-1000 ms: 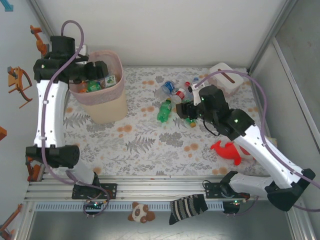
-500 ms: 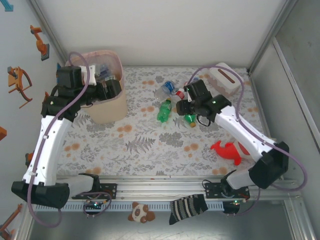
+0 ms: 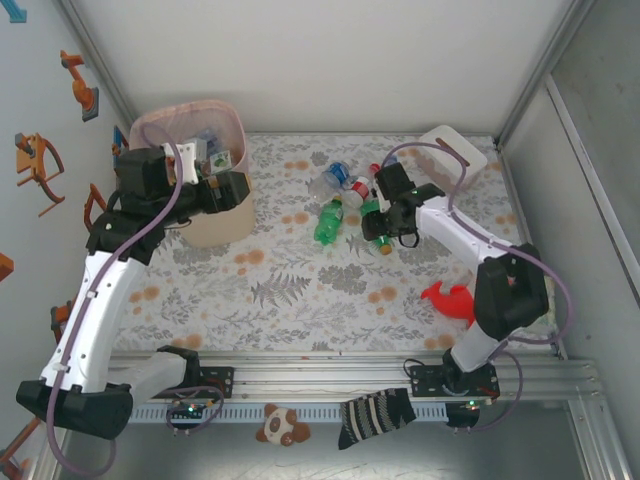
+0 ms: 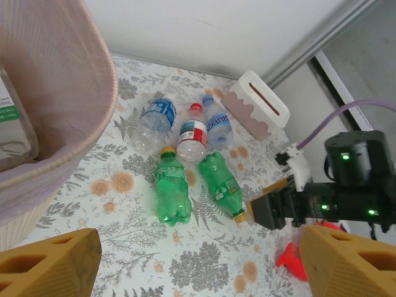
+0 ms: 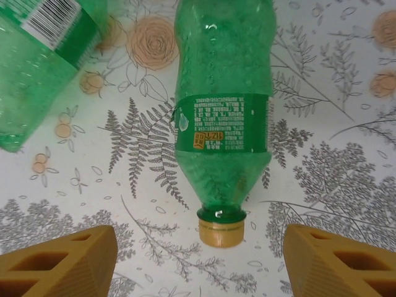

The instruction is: Put the plastic bottles in the bin

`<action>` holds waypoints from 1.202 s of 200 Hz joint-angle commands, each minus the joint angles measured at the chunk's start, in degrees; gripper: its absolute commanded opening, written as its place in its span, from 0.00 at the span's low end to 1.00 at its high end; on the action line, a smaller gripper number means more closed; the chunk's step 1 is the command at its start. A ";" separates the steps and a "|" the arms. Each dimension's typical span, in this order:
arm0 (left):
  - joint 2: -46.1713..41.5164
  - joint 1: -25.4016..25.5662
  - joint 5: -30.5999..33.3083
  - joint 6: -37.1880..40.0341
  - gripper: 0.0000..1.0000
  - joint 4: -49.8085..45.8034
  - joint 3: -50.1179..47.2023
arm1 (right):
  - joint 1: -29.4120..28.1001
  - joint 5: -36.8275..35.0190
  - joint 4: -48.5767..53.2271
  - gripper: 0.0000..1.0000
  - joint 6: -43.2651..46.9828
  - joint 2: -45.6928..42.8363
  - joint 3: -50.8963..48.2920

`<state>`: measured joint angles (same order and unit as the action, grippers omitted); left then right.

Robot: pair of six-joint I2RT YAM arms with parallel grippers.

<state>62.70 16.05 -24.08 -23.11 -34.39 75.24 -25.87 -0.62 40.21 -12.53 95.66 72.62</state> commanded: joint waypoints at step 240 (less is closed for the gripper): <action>4.23 6.53 2.20 -0.34 0.83 6.44 1.87 | 3.87 0.61 -9.27 0.64 4.19 13.79 2.21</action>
<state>66.61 21.91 -21.87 -23.53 -29.61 75.31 -22.31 -0.43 31.35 -8.03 112.38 75.90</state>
